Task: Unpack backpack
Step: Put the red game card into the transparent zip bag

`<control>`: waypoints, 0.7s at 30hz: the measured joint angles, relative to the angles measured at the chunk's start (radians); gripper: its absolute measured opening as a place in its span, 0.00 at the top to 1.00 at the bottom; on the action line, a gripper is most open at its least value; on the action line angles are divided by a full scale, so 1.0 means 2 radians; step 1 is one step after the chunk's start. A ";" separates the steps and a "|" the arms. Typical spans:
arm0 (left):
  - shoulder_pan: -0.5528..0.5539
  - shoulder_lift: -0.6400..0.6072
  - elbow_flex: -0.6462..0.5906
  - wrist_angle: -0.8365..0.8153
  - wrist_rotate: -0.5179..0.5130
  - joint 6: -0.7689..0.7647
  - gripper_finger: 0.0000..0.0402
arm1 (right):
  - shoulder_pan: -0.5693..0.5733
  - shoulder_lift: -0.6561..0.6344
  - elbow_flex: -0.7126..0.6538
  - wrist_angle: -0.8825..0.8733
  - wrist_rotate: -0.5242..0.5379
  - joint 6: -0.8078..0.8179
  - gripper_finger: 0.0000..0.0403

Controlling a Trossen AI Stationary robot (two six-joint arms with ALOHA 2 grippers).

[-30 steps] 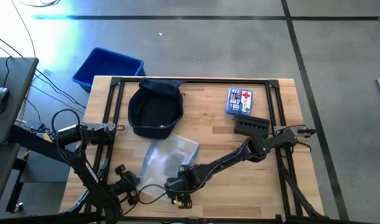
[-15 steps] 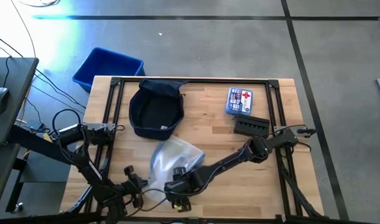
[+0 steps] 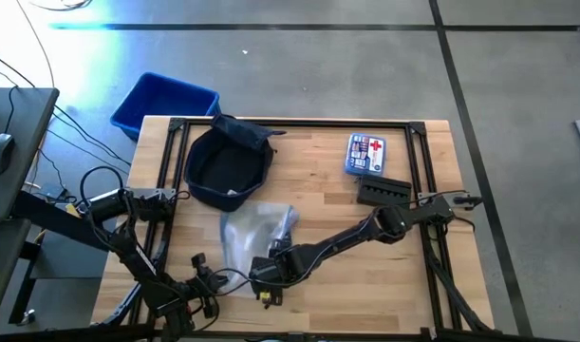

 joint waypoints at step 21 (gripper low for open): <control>-0.003 0.000 0.017 -0.071 0.003 -0.032 1.00 | -0.020 0.031 0.002 0.182 -0.067 -0.054 0.31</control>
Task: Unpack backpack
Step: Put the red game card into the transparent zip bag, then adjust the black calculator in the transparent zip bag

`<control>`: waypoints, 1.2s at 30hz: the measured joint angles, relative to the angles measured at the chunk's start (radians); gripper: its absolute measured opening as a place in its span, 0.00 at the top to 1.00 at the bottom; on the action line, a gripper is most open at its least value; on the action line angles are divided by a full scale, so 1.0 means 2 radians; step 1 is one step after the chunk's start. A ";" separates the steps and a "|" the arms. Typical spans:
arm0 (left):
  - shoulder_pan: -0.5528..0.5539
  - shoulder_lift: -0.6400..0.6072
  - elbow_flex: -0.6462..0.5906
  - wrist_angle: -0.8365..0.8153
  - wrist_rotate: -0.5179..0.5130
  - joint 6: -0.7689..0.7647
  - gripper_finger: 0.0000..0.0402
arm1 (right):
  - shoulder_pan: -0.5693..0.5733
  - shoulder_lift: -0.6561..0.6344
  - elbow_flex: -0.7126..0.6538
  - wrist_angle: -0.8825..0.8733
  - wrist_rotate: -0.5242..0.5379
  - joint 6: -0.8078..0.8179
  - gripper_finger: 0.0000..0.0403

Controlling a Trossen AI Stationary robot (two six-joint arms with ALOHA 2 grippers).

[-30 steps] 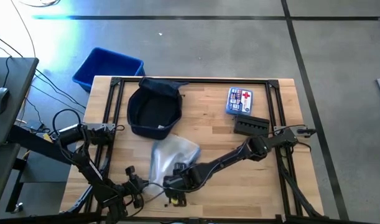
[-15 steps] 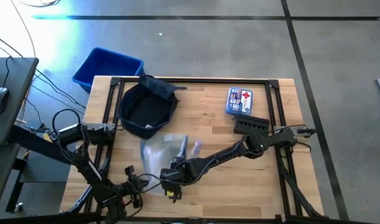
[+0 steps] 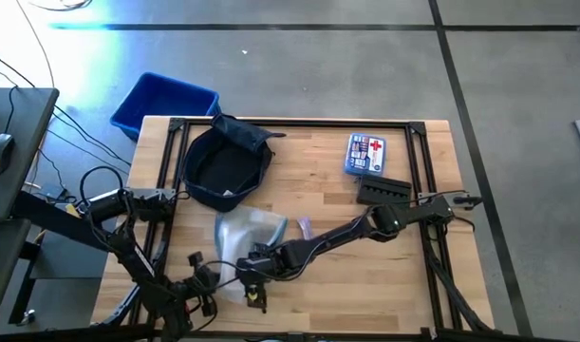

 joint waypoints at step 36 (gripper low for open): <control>-0.020 0.000 0.083 -0.143 -0.046 -0.026 1.00 | 0.027 0.003 -0.001 0.145 0.148 -0.090 0.13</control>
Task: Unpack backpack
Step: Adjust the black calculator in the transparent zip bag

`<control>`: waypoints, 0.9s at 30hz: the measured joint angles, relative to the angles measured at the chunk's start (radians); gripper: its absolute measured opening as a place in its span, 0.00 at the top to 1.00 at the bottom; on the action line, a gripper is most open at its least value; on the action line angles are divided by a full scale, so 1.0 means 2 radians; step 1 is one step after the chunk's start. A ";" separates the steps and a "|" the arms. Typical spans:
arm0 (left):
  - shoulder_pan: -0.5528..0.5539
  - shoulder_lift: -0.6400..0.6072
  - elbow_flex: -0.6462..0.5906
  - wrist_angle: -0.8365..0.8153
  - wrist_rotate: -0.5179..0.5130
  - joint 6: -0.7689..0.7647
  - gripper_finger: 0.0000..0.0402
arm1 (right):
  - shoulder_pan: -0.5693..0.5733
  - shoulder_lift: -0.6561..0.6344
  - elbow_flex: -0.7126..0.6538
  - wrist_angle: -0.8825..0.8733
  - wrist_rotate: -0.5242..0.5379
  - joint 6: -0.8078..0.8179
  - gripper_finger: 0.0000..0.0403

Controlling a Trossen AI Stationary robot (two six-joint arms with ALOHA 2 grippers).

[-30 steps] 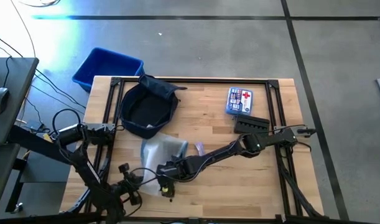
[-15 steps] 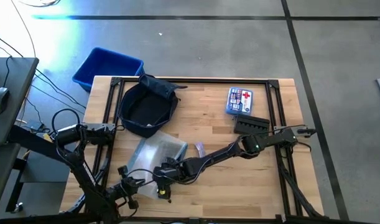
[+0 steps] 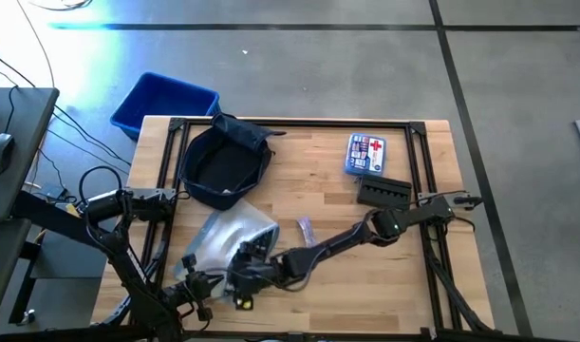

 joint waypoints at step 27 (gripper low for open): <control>0.000 0.000 0.000 0.014 -0.009 0.013 1.00 | -0.039 -0.036 -0.065 -0.243 0.012 0.147 0.29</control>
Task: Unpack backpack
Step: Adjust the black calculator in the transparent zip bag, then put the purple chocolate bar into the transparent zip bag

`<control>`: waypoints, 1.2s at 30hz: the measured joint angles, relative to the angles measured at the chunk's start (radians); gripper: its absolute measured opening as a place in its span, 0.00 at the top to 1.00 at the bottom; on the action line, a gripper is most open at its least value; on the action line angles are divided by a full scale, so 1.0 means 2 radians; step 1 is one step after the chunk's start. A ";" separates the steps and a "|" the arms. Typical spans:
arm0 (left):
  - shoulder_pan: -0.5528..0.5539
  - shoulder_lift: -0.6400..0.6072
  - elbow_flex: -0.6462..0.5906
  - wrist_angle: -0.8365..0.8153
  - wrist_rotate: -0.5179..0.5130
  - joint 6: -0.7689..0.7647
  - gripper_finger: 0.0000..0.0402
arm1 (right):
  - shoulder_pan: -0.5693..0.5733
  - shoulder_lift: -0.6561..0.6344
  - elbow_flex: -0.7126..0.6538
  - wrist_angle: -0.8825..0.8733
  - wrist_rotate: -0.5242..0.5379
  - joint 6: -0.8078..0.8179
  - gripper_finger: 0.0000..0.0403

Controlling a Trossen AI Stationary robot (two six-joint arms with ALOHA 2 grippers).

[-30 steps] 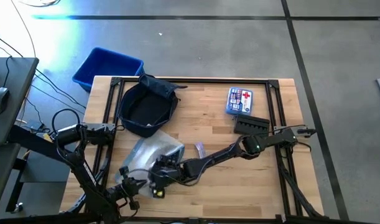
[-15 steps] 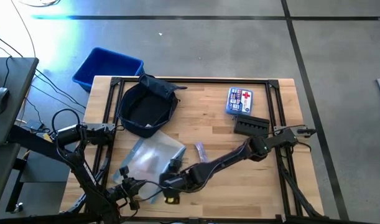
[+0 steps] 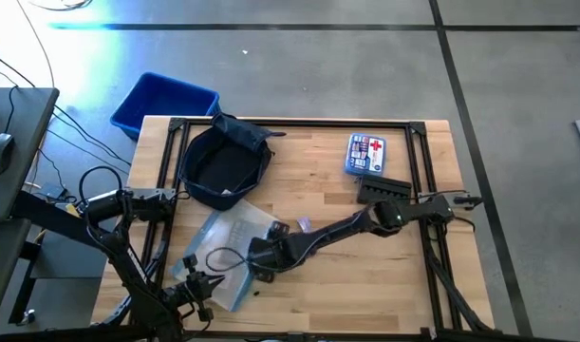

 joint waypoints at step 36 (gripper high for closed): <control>-0.001 0.000 0.000 0.046 -0.001 0.031 1.00 | 0.029 -0.099 -0.161 -0.203 0.001 0.221 0.44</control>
